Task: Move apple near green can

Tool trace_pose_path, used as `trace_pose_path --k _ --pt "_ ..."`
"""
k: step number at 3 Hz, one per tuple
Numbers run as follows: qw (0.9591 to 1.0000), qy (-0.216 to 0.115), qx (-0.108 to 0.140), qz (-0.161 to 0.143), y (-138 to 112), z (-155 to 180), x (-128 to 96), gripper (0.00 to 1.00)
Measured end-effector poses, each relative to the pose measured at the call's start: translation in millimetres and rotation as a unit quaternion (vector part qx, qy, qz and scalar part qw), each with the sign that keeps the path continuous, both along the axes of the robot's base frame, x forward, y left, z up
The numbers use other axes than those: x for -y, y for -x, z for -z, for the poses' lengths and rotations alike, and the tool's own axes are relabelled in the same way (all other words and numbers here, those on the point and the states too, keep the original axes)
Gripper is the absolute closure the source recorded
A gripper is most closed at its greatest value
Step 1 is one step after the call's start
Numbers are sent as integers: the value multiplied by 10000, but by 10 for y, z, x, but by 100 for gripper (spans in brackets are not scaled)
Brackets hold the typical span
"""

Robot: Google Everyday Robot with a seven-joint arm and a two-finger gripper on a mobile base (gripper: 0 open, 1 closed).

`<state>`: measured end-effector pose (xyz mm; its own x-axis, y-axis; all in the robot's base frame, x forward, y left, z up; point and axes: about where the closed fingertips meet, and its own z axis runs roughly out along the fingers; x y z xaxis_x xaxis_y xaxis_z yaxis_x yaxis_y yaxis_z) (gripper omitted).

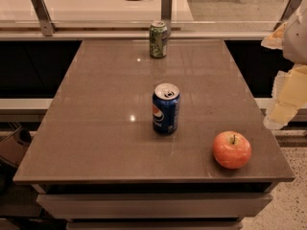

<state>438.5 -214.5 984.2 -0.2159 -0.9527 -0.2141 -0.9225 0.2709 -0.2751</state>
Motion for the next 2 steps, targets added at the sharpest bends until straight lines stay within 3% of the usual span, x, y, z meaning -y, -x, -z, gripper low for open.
trace_pose_path --k 1,2 --pt "10000 -1 1 0 0 0 0 0" --pt "9996 -277 -9 -65 57 79 -24 0"
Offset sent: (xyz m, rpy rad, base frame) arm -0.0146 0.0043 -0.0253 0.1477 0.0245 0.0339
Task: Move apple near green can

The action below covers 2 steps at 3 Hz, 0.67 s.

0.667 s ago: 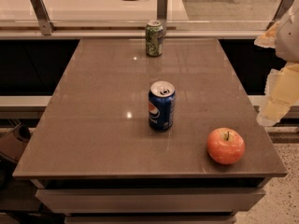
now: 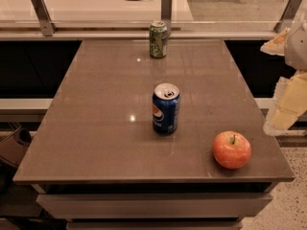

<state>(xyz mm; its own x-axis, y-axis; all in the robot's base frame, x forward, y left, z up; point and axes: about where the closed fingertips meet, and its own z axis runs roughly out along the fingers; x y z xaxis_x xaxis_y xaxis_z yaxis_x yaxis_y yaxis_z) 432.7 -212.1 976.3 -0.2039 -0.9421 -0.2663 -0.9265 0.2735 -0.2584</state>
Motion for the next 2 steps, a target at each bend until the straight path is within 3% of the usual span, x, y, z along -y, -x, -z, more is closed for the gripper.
trace_pose_path --k 1,2 --pt "9990 -444 -38 -91 129 184 -74 0" --pt "9954 -942 -102 -139 235 385 -153 0"
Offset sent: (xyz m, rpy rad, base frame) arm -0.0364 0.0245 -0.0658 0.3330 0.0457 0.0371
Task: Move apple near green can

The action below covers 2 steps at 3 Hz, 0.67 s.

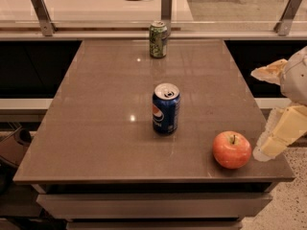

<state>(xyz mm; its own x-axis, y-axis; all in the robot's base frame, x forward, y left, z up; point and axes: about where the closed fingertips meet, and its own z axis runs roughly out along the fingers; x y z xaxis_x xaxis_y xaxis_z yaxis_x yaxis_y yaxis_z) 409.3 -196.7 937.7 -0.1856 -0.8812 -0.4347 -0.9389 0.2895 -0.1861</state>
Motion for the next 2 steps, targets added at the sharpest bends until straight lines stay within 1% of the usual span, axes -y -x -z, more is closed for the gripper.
trace_pose_path --k 1,2 --pt "9983 -578 60 -42 33 192 -48 0" --pt "9922 -1220 247 -75 4 377 -27 0"
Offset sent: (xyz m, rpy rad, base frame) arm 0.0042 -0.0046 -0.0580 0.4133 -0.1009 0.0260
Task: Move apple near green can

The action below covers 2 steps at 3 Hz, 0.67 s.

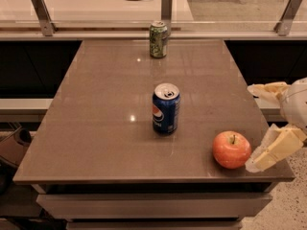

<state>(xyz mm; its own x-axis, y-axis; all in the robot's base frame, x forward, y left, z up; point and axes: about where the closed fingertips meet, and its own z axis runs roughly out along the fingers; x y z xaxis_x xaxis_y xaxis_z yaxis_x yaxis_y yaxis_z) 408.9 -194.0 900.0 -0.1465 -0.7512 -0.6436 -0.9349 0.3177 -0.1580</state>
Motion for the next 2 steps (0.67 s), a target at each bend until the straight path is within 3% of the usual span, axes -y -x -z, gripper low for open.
trace_pose_path --k 2 --pt "9938 -1036 385 -134 -40 266 15 0"
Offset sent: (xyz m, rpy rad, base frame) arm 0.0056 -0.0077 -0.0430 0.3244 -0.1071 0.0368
